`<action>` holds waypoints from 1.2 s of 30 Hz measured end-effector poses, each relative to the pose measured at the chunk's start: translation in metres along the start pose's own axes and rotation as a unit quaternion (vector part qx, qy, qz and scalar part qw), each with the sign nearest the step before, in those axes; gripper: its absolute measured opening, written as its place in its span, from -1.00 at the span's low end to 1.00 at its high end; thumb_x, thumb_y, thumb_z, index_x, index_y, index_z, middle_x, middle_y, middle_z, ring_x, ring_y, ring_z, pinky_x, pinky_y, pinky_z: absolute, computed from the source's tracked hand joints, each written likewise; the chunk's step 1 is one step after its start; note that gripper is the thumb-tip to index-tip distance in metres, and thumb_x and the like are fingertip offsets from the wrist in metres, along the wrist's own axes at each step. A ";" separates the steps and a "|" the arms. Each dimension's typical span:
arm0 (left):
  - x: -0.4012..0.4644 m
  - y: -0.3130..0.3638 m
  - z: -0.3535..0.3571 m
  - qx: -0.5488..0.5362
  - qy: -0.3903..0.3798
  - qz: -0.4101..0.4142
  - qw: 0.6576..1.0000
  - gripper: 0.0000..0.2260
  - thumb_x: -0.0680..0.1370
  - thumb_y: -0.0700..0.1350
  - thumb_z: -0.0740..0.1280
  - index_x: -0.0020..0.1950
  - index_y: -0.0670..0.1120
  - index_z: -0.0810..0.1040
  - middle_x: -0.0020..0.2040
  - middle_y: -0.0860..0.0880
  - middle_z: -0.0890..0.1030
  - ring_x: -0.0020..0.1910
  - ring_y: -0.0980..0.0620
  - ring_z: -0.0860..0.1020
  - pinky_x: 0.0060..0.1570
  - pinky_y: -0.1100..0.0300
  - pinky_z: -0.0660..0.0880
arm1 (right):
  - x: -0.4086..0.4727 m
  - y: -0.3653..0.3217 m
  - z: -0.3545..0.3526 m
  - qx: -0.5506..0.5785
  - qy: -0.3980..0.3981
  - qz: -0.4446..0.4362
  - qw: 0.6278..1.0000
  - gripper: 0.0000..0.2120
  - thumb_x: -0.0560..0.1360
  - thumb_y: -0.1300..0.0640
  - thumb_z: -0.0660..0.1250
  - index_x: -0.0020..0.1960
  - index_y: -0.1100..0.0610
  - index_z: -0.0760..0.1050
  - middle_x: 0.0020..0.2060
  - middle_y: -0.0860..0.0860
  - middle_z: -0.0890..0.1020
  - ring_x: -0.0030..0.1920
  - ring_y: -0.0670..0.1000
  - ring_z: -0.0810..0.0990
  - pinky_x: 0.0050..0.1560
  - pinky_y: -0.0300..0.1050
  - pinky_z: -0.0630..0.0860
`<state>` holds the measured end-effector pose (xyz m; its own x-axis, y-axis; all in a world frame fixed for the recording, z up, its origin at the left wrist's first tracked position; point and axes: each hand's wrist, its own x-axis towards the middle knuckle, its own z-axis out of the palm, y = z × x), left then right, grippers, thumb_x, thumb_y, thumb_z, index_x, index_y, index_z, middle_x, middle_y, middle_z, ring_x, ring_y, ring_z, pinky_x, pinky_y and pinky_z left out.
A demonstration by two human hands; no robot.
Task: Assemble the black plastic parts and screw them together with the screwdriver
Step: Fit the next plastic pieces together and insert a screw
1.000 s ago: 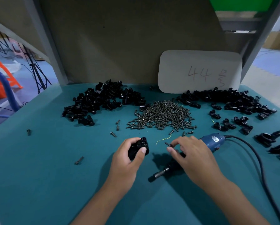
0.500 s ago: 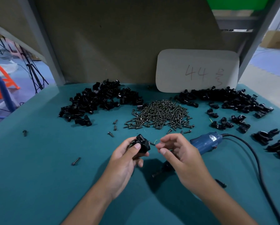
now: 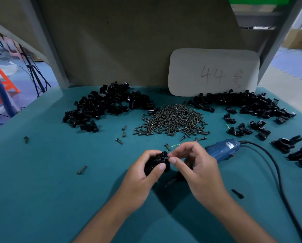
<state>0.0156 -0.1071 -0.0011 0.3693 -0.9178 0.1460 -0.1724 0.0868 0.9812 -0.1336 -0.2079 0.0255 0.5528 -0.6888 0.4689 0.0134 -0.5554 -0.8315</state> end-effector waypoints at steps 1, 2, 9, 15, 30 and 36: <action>0.000 0.000 0.000 0.004 0.002 0.001 1.000 -0.65 0.49 0.21 0.35 0.20 0.09 0.55 0.03 0.12 0.65 -0.01 0.10 0.61 0.03 0.14 0.54 | -0.001 -0.001 0.000 -0.017 0.003 -0.017 1.000 -0.78 0.52 0.08 0.49 -0.01 -0.19 0.50 -0.10 -0.17 0.71 -0.06 -0.05 0.68 -0.19 -0.15 0.53; 0.000 0.001 0.000 0.005 0.005 0.003 1.000 -0.64 0.49 0.21 0.35 0.21 0.07 0.55 0.02 0.12 0.65 0.00 0.11 0.60 0.04 0.14 0.52 | -0.001 -0.003 0.000 -0.037 0.008 -0.037 0.999 -0.78 0.52 0.07 0.49 -0.01 -0.19 0.50 -0.11 -0.19 0.71 -0.09 -0.06 0.68 -0.23 -0.18 0.51; 0.000 0.002 -0.001 0.004 0.024 0.012 1.000 -0.66 0.48 0.21 0.34 0.18 0.07 0.55 -0.04 0.14 0.64 -0.09 0.13 0.58 0.01 0.13 0.52 | 0.000 -0.007 -0.001 -0.066 0.036 -0.074 0.994 -0.77 0.50 0.05 0.49 -0.02 -0.22 0.49 -0.12 -0.18 0.71 -0.25 -0.01 0.64 -0.29 -0.09 0.50; -0.001 0.005 -0.002 0.020 0.013 0.012 1.000 -0.67 0.51 0.19 0.34 0.21 0.08 0.54 -0.01 0.20 0.63 -0.04 0.18 0.59 0.03 0.21 0.50 | -0.001 -0.008 0.001 -0.075 0.040 -0.084 0.993 -0.73 0.47 0.13 0.54 -0.04 -0.13 0.49 -0.13 -0.22 0.71 -0.20 -0.10 0.67 -0.28 -0.26 0.50; -0.003 0.006 0.002 0.103 0.019 0.035 0.994 -0.69 0.57 0.08 0.33 0.26 0.00 0.55 0.09 0.14 0.67 0.13 0.14 0.62 0.17 0.09 0.54 | -0.004 0.001 0.004 0.034 0.062 0.016 0.997 -0.78 0.36 -0.04 0.56 -0.17 -0.04 0.52 -0.25 -0.12 0.72 -0.21 -0.11 0.71 -0.19 -0.33 0.57; -0.002 0.004 0.002 0.147 0.025 0.049 0.988 -0.67 0.57 0.16 0.31 0.25 0.04 0.54 0.08 0.16 0.64 0.11 0.15 0.60 0.12 0.15 0.52 | -0.004 0.006 0.008 0.013 0.059 0.054 0.997 -0.78 0.36 -0.19 0.49 -0.19 -0.09 0.54 -0.34 -0.09 0.64 -0.34 -0.14 0.58 -0.28 -0.25 0.52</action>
<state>0.0122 -0.1053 0.0025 0.3815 -0.8896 0.2511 -0.4637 0.0508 0.8845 -0.1294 -0.2047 0.0160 0.4504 -0.7946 0.4071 -0.0190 -0.4644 -0.8854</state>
